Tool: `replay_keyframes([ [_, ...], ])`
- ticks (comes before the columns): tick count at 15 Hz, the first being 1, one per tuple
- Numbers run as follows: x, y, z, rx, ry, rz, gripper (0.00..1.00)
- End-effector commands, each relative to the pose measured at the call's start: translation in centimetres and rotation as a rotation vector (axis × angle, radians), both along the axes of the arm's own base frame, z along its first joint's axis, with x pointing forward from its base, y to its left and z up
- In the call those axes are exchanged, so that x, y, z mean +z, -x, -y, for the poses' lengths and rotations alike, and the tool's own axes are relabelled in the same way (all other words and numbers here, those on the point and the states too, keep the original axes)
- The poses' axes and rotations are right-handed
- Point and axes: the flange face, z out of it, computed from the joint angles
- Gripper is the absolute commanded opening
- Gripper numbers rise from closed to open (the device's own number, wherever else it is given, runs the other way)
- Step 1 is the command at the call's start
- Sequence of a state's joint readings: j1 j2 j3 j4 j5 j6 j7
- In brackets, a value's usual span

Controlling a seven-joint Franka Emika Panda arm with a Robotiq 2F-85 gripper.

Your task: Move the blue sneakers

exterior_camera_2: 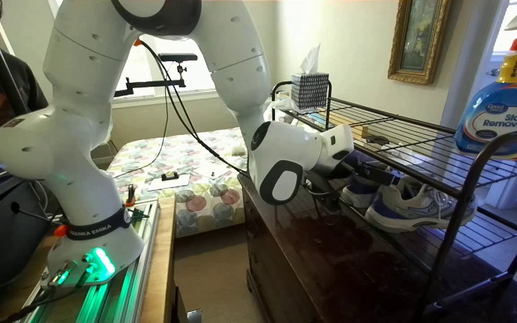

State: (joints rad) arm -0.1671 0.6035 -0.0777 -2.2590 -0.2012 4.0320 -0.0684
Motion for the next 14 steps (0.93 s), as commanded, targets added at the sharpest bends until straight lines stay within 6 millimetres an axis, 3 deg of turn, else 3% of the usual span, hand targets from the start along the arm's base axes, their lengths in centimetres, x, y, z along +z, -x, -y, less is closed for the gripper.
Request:
replay_keyframes([
  [1, -1.1, 0.5, 0.4, -0.027, -0.013, -0.17, 1.0],
  [6, -0.1, 0.2, 0.2, -0.031, -0.019, -0.297, 1.0],
  [8, 0.1, 0.0, 0.2, -0.029, -0.016, -0.344, 0.74],
  [14, 0.9, 0.1, -0.4, 0.011, -0.015, -0.458, 0.33],
])
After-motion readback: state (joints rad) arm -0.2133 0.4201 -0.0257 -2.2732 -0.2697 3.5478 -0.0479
